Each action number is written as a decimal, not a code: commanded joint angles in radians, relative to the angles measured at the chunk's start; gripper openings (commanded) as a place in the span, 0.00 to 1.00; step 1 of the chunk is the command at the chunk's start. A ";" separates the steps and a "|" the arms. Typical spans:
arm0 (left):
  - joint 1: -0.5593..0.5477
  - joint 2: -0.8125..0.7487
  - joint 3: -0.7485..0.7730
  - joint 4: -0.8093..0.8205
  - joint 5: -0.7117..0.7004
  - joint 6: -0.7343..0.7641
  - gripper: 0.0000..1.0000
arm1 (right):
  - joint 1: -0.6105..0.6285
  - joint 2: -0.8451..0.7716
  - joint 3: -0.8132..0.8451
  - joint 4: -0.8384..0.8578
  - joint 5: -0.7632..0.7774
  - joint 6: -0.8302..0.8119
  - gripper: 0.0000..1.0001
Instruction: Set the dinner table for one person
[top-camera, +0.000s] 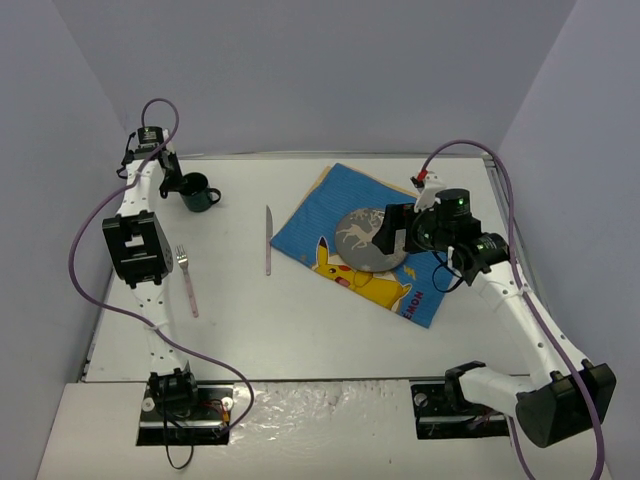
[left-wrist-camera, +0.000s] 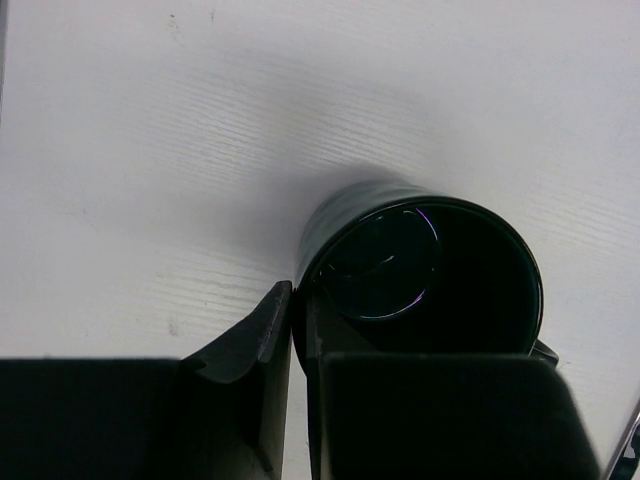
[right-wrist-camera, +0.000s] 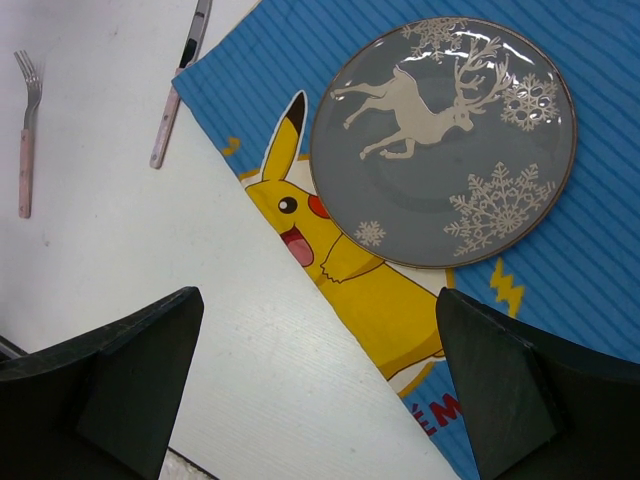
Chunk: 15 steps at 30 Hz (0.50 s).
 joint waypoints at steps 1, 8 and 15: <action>-0.012 -0.115 -0.023 0.007 0.027 0.033 0.00 | 0.050 0.035 0.069 0.051 0.014 -0.046 0.99; -0.117 -0.301 -0.086 -0.087 -0.019 0.031 0.00 | 0.221 0.140 0.174 0.069 0.134 -0.120 0.99; -0.316 -0.472 -0.185 -0.153 -0.047 -0.028 0.00 | 0.378 0.304 0.289 0.110 0.219 -0.188 0.97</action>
